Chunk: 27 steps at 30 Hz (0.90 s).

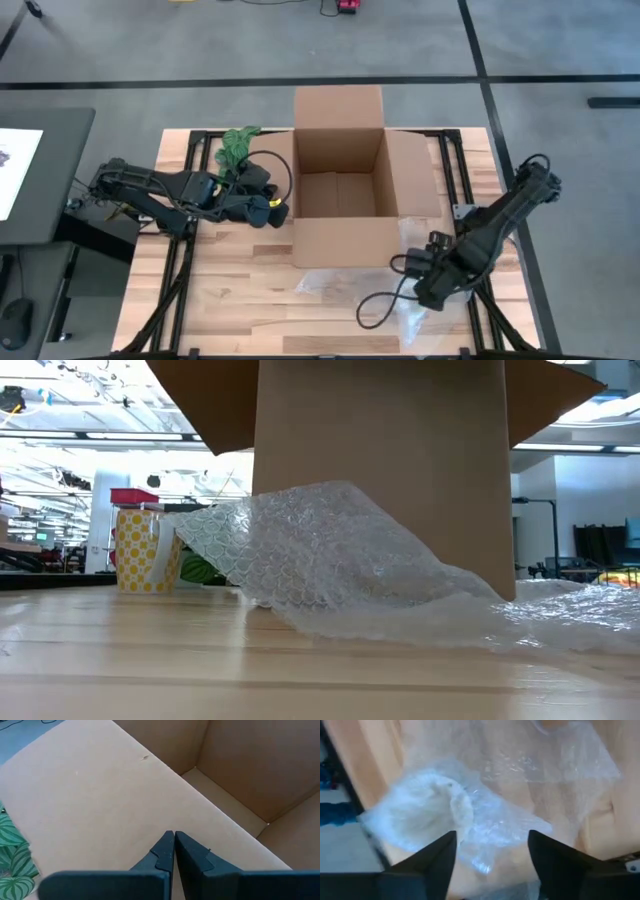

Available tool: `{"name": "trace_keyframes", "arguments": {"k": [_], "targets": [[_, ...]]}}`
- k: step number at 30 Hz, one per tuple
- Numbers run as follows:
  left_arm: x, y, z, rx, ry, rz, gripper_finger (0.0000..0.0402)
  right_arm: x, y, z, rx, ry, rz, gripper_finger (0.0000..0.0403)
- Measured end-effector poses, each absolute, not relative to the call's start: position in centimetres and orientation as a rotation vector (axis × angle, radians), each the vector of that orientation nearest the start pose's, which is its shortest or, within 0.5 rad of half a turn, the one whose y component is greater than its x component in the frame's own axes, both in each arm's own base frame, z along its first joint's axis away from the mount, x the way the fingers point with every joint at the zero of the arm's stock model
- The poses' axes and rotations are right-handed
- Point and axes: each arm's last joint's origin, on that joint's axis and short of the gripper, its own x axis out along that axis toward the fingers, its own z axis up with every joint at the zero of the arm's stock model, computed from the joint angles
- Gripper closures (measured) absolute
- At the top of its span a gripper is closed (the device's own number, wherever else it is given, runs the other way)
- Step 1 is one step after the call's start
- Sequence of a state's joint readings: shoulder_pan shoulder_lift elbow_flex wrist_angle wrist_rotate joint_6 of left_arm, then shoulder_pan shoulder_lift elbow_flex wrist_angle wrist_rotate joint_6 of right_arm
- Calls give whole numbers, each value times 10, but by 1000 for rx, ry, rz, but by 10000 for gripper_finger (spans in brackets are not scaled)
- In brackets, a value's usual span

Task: Wrap mug
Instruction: Put the blue wrapped mug into the cardboard box

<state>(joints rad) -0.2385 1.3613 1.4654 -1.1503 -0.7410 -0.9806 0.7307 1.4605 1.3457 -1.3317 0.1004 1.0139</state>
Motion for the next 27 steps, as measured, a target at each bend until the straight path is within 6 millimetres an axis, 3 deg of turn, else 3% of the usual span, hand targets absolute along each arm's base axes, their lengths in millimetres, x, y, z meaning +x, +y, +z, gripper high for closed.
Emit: {"name": "trace_keyframes", "arguments": {"k": [7, 18, 23, 27], "targets": [[244, -46, 370, -387, 609, 813, 402, 195, 174, 253, 412, 1368, -108, 146], [243, -50, 370, -385, 612, 796, 402, 203, 181, 205, 328, 1444, -184, 155], [243, -50, 370, -393, 611, 796, 402, 209, 187, 194, 319, 1447, -173, 201], [243, -50, 370, -395, 613, 794, 402, 207, 185, 194, 327, 1457, -209, 274]]}}
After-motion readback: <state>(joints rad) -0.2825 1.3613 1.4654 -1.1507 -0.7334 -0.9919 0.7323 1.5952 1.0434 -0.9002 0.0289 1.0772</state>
